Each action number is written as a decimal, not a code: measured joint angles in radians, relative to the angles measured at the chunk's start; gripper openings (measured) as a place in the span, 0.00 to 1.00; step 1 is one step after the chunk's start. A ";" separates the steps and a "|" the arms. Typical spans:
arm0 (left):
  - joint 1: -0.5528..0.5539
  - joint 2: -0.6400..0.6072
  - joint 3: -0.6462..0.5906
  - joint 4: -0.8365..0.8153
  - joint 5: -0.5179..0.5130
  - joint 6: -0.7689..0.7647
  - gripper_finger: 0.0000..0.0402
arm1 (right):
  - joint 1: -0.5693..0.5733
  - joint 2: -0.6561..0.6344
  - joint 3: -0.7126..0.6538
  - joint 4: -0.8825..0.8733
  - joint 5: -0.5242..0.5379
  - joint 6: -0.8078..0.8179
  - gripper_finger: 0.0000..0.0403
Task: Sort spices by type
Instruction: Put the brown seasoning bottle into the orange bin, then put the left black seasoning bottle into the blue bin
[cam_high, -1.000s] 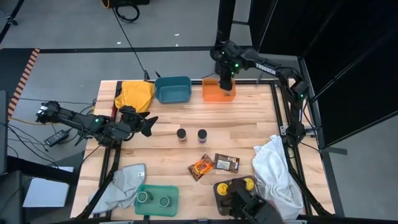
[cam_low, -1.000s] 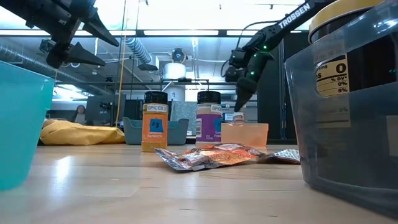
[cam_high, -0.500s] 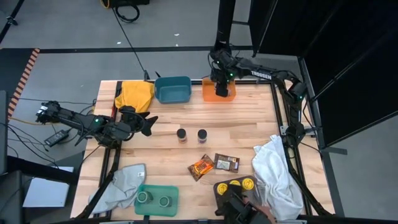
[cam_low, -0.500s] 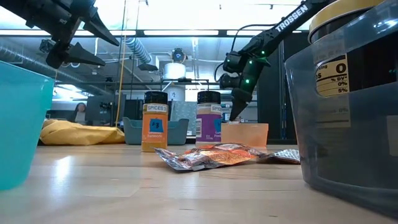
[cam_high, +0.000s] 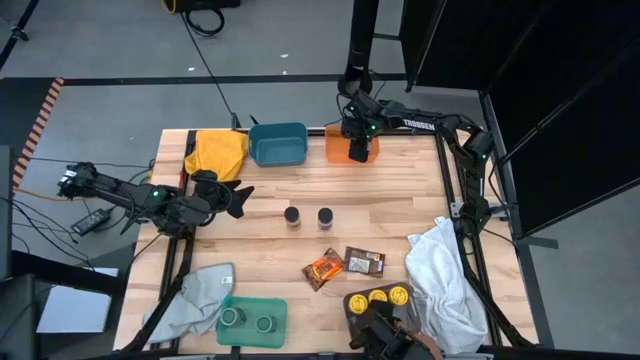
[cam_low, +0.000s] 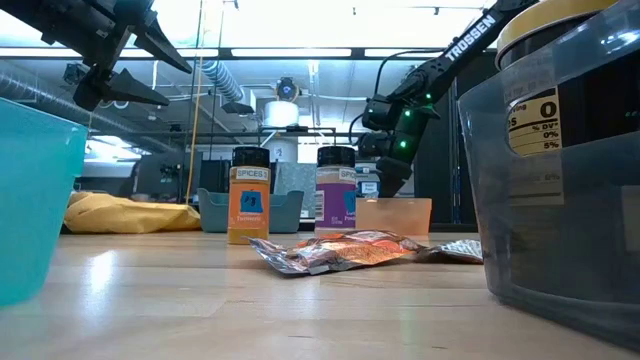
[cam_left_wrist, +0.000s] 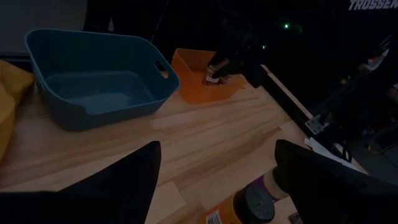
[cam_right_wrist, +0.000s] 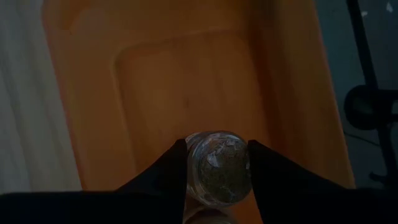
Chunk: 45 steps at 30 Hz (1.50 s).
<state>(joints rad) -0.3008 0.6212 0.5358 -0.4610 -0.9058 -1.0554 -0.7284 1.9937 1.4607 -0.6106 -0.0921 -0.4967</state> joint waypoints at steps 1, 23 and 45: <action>0.000 0.000 0.000 0.000 0.000 -0.001 0.80 | 0.000 0.000 -0.002 0.001 0.000 0.000 0.38; 0.000 0.001 0.000 0.094 0.099 0.097 0.80 | 0.002 -0.030 -0.007 -0.011 -0.024 -0.001 0.64; 0.015 0.488 0.106 0.358 0.160 0.443 0.80 | 0.002 -0.511 -0.006 -0.031 -0.013 0.081 0.72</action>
<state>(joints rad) -0.2858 1.1087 0.6419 -0.1030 -0.7462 -0.6127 -0.7265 1.4826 1.4548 -0.6415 -0.1051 -0.4158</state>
